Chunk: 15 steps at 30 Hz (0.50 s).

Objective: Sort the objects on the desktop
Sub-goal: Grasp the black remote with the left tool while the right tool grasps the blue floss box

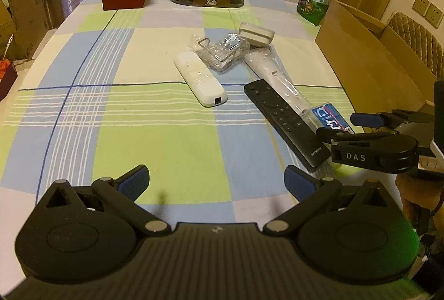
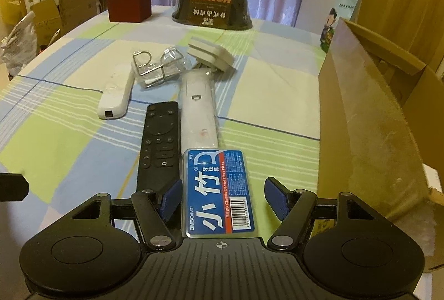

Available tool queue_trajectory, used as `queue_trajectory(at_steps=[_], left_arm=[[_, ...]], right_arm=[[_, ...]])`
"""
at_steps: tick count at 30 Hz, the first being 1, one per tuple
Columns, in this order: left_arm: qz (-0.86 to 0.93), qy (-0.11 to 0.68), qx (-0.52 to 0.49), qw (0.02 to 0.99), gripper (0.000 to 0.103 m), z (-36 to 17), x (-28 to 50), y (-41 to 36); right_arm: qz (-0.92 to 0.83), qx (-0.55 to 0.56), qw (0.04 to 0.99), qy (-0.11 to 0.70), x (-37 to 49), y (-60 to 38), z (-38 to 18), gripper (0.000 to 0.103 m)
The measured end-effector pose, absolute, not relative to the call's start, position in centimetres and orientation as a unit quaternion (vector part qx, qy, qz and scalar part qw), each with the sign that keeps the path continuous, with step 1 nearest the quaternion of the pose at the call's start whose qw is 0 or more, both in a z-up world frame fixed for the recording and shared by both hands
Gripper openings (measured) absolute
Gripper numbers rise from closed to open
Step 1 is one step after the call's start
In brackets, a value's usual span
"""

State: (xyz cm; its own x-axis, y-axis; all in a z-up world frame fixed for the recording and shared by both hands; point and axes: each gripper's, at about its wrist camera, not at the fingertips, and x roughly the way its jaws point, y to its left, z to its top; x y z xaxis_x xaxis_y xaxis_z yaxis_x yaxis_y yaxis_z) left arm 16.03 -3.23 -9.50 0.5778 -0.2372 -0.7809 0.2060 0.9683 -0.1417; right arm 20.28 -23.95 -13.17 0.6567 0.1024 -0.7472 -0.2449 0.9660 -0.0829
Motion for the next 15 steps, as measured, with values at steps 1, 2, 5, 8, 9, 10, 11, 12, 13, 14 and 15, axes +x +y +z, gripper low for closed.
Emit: queue_trajectory(at_steps=[1,2,5,8,9,10,11,12,13,14,15], left_arm=[[-0.125,0.443,-0.019,0.888,0.102,-9.6,16.1,-3.2],[-0.125,0.443,-0.021,0.887,0.102,-9.7,16.1,-3.2],[-0.126,0.444,-0.022,0.887,0.102,-9.8,16.2,-3.2],[-0.124,0.443,-0.023,0.888,0.102,-9.8,16.2,-2.9],[-0.123,0.442,-0.024,0.888,0.102,-9.8,16.2,-2.8],[-0.121,0.441,-0.024,0.889,0.102,-9.8,16.2,-2.6],[-0.120,0.440,-0.024,0.890,0.102,-9.7,16.2,-2.3],[-0.118,0.440,-0.024,0.890,0.102,-9.7,16.2,-2.1],[-0.116,0.439,-0.024,0.891,0.102,-9.7,16.2,-1.9],[-0.115,0.438,-0.022,0.891,0.102,-9.7,16.2,-1.6],[-0.114,0.438,-0.021,0.891,0.102,-9.7,16.1,-1.4]], right_arm=[[0.097,-0.085,0.905,0.405,20.4,-24.0,-13.2,0.056],[0.098,-0.083,0.905,0.406,20.6,-24.1,-13.2,0.056],[0.104,-0.079,0.904,0.407,21.0,-24.2,-13.2,0.056],[0.115,-0.079,0.902,0.408,21.0,-23.8,-13.2,0.056],[0.121,-0.081,0.901,0.408,21.0,-23.6,-13.2,0.056],[0.128,-0.082,0.900,0.409,21.0,-23.4,-13.2,0.056],[0.134,-0.086,0.899,0.409,21.0,-23.0,-13.2,0.056],[0.140,-0.090,0.898,0.408,20.9,-22.6,-13.3,0.056],[0.146,-0.090,0.897,0.408,20.8,-22.2,-13.3,0.056],[0.152,-0.090,0.896,0.408,20.6,-21.8,-13.4,0.056],[0.159,-0.091,0.894,0.408,20.5,-21.4,-13.4,0.056]])
